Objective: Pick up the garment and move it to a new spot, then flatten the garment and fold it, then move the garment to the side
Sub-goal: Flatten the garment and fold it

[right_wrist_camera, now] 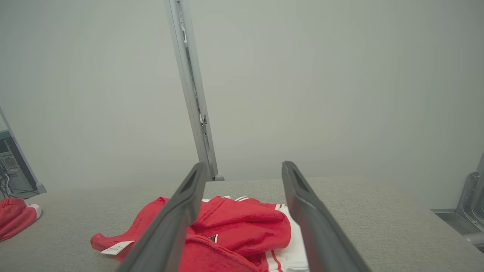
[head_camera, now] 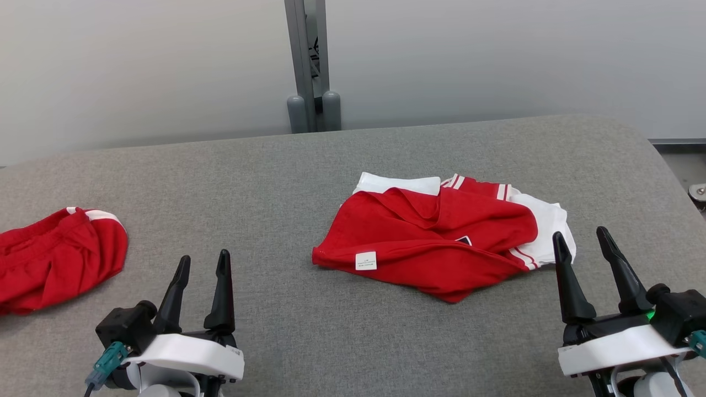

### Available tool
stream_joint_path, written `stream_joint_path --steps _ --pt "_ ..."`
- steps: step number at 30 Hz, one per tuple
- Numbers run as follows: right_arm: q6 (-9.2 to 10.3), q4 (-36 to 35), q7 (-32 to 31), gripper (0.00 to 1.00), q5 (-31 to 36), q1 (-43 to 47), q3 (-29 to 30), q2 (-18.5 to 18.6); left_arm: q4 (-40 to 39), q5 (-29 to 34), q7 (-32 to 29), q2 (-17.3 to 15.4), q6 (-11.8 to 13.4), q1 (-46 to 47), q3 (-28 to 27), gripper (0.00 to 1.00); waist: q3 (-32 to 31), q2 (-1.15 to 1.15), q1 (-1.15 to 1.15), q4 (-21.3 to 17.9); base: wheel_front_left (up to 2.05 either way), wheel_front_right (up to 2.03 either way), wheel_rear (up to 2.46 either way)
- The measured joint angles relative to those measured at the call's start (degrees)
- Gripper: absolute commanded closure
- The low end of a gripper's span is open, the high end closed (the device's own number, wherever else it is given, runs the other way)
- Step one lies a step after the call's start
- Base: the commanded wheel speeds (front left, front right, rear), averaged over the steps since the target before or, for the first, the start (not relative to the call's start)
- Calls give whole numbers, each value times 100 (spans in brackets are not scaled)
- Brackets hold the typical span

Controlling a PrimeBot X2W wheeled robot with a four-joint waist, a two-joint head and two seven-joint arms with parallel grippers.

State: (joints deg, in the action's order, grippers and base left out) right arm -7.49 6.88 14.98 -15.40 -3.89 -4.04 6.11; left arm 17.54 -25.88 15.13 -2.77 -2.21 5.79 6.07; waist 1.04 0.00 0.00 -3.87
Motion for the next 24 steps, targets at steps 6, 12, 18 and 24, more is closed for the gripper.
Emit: stream_joint_path --steps 6,12,18,24 --pt "0 -22 0 0 108 -79 -85 30 192 -13 -1 -3 -165 137 261 0 111 0 0 -84 0 0 0" --pt "0 -47 0 0 159 -208 -133 223 1198 16 -1 -3 -387 829 1043 0 418 0 0 -151 0 0 0" --pt "0 -65 0 0 154 -402 -113 179 2544 8 -132 0 -426 1639 1603 0 670 0 0 -324 0 0 0" --pt "0 -35 0 0 172 -427 -125 135 3139 -311 -89 8 -426 2175 1833 0 825 0 0 -542 0 0 0"
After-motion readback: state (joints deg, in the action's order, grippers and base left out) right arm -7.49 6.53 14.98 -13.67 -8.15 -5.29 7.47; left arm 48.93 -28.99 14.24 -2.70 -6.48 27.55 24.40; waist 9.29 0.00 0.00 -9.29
